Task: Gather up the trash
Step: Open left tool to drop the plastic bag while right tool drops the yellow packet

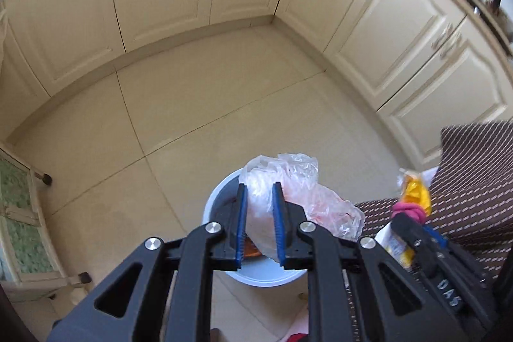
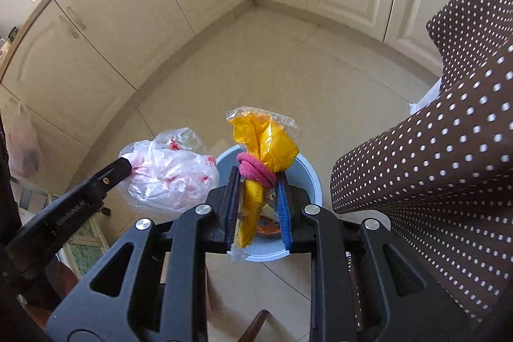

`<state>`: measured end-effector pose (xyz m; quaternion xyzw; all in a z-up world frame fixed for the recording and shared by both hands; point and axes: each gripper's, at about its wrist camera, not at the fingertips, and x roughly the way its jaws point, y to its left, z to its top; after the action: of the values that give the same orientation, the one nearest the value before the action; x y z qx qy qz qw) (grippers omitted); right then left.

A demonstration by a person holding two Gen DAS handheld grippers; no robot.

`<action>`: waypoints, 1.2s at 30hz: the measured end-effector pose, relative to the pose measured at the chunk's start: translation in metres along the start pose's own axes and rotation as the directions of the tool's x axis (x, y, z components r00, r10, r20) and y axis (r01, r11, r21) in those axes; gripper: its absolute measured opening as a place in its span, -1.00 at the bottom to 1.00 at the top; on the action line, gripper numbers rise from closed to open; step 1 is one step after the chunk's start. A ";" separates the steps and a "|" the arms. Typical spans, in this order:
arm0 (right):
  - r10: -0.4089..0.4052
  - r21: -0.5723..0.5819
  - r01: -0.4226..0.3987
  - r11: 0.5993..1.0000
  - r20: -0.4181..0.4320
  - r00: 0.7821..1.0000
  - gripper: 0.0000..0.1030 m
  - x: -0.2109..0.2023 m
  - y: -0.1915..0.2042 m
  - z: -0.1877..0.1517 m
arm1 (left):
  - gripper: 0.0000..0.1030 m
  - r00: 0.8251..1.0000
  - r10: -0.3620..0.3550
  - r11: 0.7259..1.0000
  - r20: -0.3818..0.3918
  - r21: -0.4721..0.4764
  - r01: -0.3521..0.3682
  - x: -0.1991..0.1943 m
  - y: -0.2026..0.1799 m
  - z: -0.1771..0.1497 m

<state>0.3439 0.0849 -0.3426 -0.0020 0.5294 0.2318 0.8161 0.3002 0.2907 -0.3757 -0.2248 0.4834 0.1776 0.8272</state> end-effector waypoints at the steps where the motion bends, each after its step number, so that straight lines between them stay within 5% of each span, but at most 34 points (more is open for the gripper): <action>1: 0.000 0.002 0.000 1.000 -0.007 1.000 -0.58 0.005 -0.001 0.000 | -0.72 1.000 0.008 1.000 -0.007 0.006 -0.008 0.003 0.000 -0.003; 12: 0.001 0.005 0.000 1.000 -0.046 0.999 -0.58 0.027 0.006 -0.004 | -0.55 0.995 0.025 0.997 -0.092 0.075 -0.018 0.033 -0.013 -0.013; 19: 0.002 0.006 -0.002 1.000 -0.063 0.998 -0.58 0.043 0.005 -0.002 | -0.09 0.993 0.052 0.994 -0.110 0.098 -0.041 0.043 -0.012 -0.017; 36: 0.013 0.006 -0.013 1.000 -0.087 0.996 -0.57 0.076 0.011 0.001 | -0.05 0.987 0.075 0.995 -0.139 0.079 -0.065 0.059 -0.009 -0.017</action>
<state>0.3658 0.1240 -0.4051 -0.0062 0.5650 0.2354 0.7908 0.3201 0.2789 -0.4326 -0.1886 0.5547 0.1720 0.7919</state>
